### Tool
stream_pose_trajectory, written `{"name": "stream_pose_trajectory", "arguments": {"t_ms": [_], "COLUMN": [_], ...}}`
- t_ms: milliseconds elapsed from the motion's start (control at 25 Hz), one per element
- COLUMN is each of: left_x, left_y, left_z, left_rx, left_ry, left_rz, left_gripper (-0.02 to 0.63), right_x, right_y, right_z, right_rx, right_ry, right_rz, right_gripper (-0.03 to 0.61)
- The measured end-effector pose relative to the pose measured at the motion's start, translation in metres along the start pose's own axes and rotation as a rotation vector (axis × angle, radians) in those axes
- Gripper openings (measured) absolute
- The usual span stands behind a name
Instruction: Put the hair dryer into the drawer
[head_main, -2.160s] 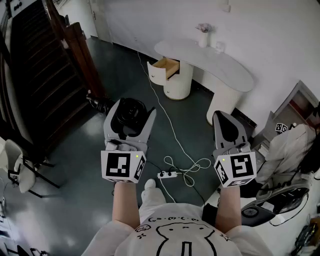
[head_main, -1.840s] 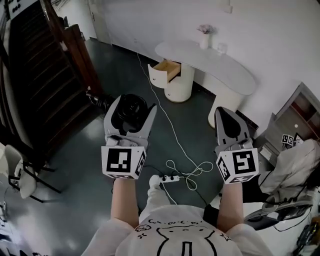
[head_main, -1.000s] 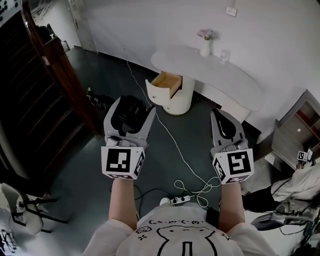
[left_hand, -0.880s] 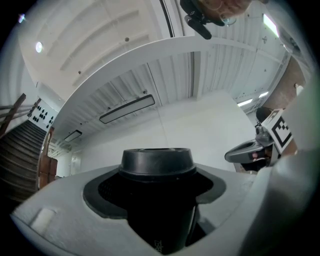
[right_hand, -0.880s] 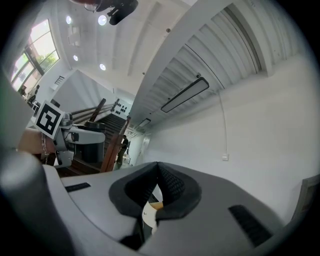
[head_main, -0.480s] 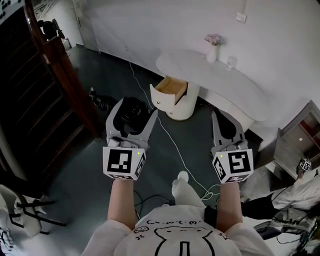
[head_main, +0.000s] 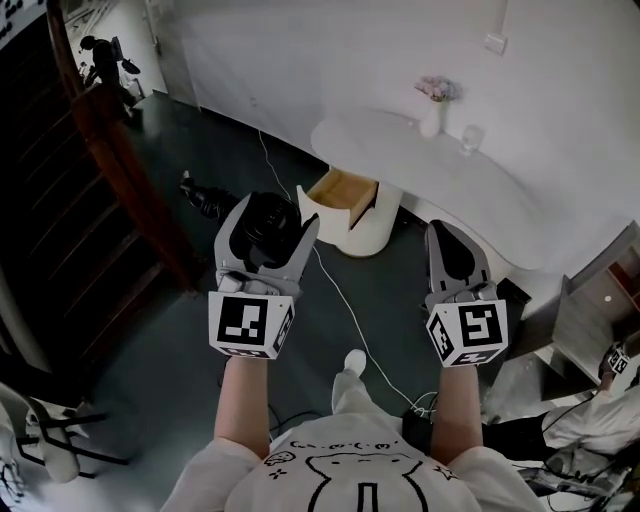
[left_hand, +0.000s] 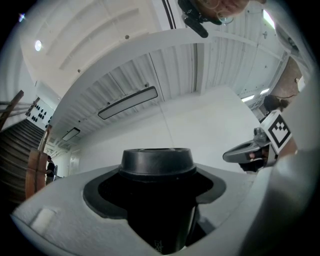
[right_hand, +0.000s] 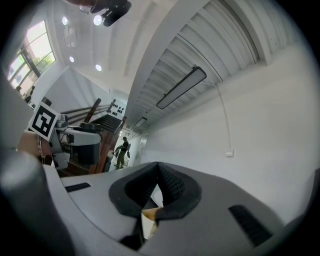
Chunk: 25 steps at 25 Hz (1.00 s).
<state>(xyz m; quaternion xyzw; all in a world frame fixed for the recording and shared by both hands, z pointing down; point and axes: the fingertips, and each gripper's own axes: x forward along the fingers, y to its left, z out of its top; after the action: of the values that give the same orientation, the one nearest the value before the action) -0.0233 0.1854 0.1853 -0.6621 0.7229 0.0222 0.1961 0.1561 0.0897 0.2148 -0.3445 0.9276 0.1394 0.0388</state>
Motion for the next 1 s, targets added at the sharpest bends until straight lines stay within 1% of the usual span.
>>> {"name": "stream_pose_trajectory", "arguments": {"t_ms": [320, 680, 800, 1000], "left_x": [0.123, 0.254, 0.281, 0.307], "left_y": [0.018, 0.039, 0.045, 0.050], "left_z": [-0.047, -0.106, -0.127, -0.166], "left_rx": [-0.018, -0.030, -0.027, -0.028], "left_ry": [0.014, 0.065, 0.087, 0.142], "left_rz": [-0.007, -0.004, -0.002, -0.013], "left_gripper": [0.356, 0.356, 0.356, 0.356], "right_x": [0.106, 0.214, 0.238, 0.265], "right_y": [-0.069, -0.151, -0.166, -0.172], "right_z": [-0.038, -0.087, -0.105, -0.134], "right_rx": [0.017, 0.069, 0.087, 0.103], "right_ry": [0.014, 0.042, 0.055, 0.088], "right_rz": [0.000, -0.009, -0.007, 0.008], "right_gripper": [0.002, 0.002, 0.002, 0.002]}}
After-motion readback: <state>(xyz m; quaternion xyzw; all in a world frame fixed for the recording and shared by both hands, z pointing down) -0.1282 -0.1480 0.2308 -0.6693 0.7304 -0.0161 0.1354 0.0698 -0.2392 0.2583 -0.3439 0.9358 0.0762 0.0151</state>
